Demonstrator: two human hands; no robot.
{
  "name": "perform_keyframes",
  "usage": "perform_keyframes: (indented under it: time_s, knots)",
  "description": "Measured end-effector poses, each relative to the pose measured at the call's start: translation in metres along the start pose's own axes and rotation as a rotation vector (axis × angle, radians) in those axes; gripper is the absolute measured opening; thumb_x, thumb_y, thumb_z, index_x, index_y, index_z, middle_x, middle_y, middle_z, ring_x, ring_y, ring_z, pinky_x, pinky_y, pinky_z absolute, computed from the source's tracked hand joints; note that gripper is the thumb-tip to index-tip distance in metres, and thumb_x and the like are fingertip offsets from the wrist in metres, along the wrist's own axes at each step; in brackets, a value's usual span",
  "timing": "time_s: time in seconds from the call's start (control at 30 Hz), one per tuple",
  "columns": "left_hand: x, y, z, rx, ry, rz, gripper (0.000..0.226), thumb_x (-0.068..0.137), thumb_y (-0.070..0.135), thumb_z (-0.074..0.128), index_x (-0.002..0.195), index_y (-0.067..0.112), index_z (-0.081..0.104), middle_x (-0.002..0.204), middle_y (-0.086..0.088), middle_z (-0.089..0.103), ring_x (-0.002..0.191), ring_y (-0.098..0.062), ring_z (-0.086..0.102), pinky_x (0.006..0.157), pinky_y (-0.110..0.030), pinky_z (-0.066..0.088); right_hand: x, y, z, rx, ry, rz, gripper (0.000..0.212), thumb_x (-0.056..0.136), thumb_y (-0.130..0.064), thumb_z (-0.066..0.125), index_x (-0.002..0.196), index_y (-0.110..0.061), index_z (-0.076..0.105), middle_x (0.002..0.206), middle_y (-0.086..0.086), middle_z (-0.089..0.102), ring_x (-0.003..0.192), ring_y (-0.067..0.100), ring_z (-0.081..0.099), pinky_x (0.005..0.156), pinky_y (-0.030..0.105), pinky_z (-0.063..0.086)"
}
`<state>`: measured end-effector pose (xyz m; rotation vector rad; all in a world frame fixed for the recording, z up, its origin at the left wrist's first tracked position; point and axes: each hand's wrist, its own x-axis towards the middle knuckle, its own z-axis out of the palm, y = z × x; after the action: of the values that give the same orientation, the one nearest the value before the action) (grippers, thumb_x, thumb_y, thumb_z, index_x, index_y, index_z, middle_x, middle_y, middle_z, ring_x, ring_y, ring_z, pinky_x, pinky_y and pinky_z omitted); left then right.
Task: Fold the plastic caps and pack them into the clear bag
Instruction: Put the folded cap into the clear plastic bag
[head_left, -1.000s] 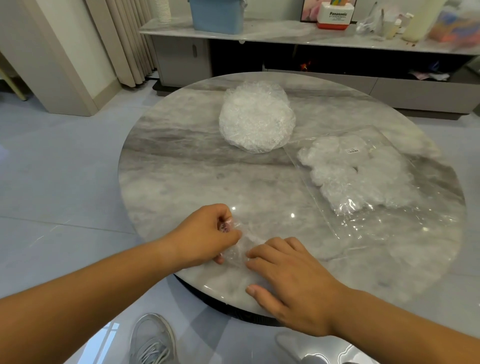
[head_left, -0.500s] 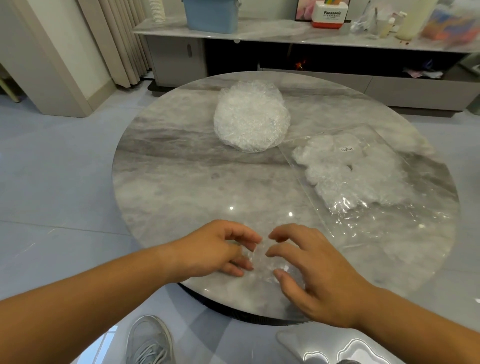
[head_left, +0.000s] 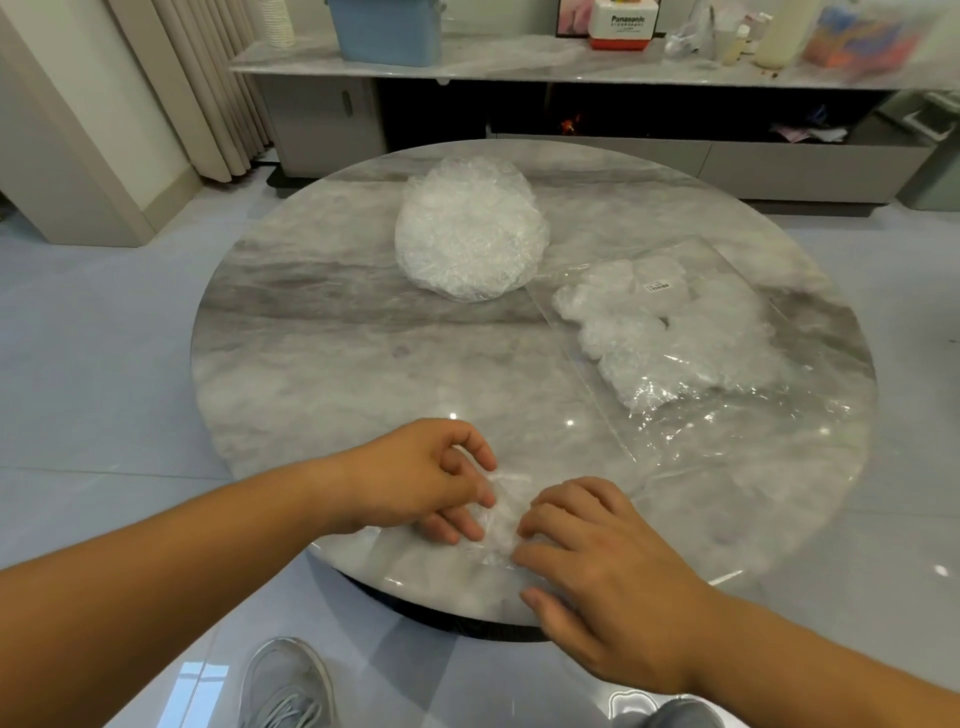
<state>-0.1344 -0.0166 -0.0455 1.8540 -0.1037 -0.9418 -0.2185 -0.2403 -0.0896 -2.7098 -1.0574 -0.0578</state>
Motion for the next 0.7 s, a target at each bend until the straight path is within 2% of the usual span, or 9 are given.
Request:
perform_keyframes:
  time_s: [0.03,0.1,0.17,0.27,0.37,0.47,0.57,0.63,0.7]
  knots:
    - [0.002,0.002,0.000,0.019,0.052,0.014,0.017,0.095,0.005,0.062,0.111,0.010,0.060,0.098,-0.011,0.074,0.081,-0.027,0.076,0.070,-0.035,0.060,-0.001,-0.001,0.000,-0.014,-0.012,0.005,0.027,0.096,-0.042,0.050,0.101,-0.022,0.068,0.108,-0.006,0.060,0.112,0.020,0.053,0.107,0.037,0.034]
    - [0.009,0.007,-0.001,0.201,0.203,0.092,0.020,0.086,0.017,0.078,0.102,0.015,0.066,0.088,-0.007,0.072,0.070,-0.016,0.071,0.067,-0.032,0.058,-0.003,-0.002,-0.001,-0.016,-0.026,0.006,0.030,0.097,-0.044,0.048,0.100,-0.023,0.069,0.110,-0.007,0.060,0.116,0.019,0.052,0.112,0.036,0.031]
    - [0.016,0.012,-0.001,0.411,0.267,0.145,0.030,0.076,0.033,0.086,0.098,0.024,0.069,0.089,0.003,0.069,0.071,-0.007,0.064,0.076,-0.029,0.057,-0.005,-0.002,-0.002,-0.023,-0.033,-0.010,0.031,0.098,-0.045,0.047,0.100,-0.023,0.069,0.113,-0.008,0.061,0.122,0.019,0.051,0.115,0.036,0.028]
    - [0.023,0.022,0.004,0.557,0.152,0.103,0.041,0.074,0.041,0.086,0.108,0.026,0.069,0.099,0.009,0.067,0.086,-0.004,0.066,0.087,-0.024,0.055,-0.007,0.001,-0.004,-0.060,-0.062,-0.066,0.035,0.097,-0.047,0.046,0.102,-0.022,0.071,0.119,-0.008,0.064,0.131,0.022,0.048,0.120,0.040,0.024]
    - [0.030,0.027,0.008,0.611,0.099,0.016,0.038,0.075,0.041,0.086,0.107,0.025,0.071,0.093,0.011,0.069,0.086,-0.006,0.066,0.081,-0.023,0.054,-0.009,0.009,-0.008,-0.086,-0.110,-0.132,0.040,0.098,-0.049,0.044,0.110,-0.023,0.072,0.130,-0.009,0.064,0.143,0.023,0.040,0.124,0.044,0.018]
    - [0.033,0.020,0.007,0.551,0.092,-0.061,0.028,0.074,0.034,0.088,0.096,0.023,0.074,0.084,0.008,0.071,0.078,-0.010,0.067,0.075,-0.026,0.056,-0.011,0.018,-0.013,-0.034,-0.120,-0.135,0.038,0.097,-0.048,0.048,0.117,-0.025,0.071,0.141,-0.011,0.059,0.151,0.021,0.028,0.125,0.048,0.015]
    - [0.030,0.013,0.003,0.390,0.106,-0.108,0.018,0.074,0.024,0.088,0.086,0.015,0.078,0.074,0.000,0.071,0.069,-0.012,0.063,0.065,-0.026,0.053,-0.012,0.023,-0.019,0.198,-0.028,-0.026,0.035,0.095,-0.044,0.053,0.120,-0.026,0.069,0.153,-0.009,0.048,0.155,0.016,0.020,0.124,0.048,0.019]
    - [0.027,0.010,0.000,0.279,0.142,-0.120,0.014,0.075,0.018,0.087,0.084,0.010,0.078,0.075,-0.008,0.072,0.065,-0.014,0.063,0.061,-0.025,0.051,-0.011,0.024,-0.022,0.374,0.058,0.117,0.033,0.094,-0.046,0.053,0.120,-0.030,0.067,0.159,-0.011,0.037,0.153,0.011,0.023,0.121,0.040,0.026]
    - [0.023,0.007,-0.001,0.146,0.179,-0.115,0.011,0.078,0.011,0.084,0.084,0.005,0.076,0.070,-0.006,0.069,0.055,-0.011,0.061,0.051,-0.020,0.046,-0.004,0.020,-0.025,0.610,0.098,0.343,0.034,0.089,-0.056,0.051,0.115,-0.039,0.066,0.155,-0.023,0.033,0.147,-0.001,0.026,0.115,0.021,0.029]
